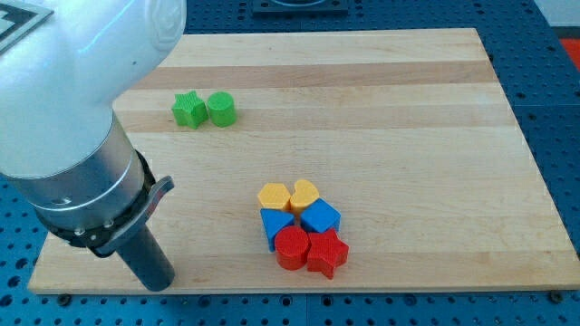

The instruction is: Move red star a bit right

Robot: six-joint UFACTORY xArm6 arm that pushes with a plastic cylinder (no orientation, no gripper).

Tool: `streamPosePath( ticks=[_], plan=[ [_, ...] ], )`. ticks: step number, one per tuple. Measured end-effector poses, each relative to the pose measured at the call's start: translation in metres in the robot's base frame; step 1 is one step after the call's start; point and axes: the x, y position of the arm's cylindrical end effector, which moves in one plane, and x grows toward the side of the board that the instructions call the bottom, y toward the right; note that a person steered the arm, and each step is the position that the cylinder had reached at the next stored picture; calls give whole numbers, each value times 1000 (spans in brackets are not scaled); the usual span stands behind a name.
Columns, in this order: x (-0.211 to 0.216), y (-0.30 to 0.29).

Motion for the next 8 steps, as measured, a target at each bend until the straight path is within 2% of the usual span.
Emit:
streamPosePath(
  ticks=[6, 8],
  plan=[
    [0, 12],
    [1, 81]
  ],
)
